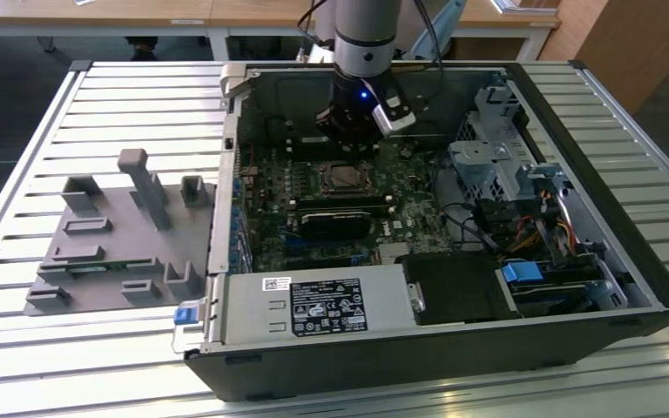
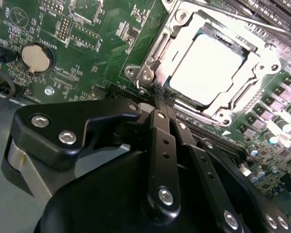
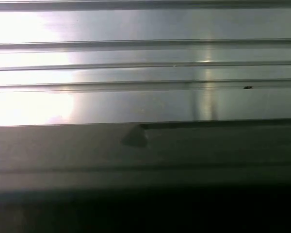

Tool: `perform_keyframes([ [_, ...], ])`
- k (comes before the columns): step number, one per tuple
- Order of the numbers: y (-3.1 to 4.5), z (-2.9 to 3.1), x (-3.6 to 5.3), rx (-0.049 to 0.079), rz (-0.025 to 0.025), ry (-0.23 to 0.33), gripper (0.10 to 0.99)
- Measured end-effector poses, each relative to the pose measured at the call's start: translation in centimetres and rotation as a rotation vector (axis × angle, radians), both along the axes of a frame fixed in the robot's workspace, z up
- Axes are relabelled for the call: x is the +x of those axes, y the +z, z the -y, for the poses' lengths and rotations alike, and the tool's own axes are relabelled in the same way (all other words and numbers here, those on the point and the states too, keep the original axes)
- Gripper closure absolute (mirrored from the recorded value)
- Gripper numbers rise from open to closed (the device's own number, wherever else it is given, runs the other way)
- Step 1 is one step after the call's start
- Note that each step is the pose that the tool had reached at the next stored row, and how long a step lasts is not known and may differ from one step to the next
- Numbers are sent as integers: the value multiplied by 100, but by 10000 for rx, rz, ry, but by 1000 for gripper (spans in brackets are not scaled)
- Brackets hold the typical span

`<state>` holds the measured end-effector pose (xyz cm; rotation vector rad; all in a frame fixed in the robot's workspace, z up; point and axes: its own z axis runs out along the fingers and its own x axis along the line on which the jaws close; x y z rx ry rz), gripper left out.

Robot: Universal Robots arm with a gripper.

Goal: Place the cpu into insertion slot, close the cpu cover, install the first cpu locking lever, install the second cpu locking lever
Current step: 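Install the first cpu locking lever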

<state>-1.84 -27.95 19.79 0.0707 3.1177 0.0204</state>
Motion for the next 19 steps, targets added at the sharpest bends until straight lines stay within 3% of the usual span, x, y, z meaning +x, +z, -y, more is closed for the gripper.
perform_keyframes([
  [13, -16, -25, 8, -10, -4, 1, 980],
  [19, 109, -28, 8, -7, -3, 0, 980],
])
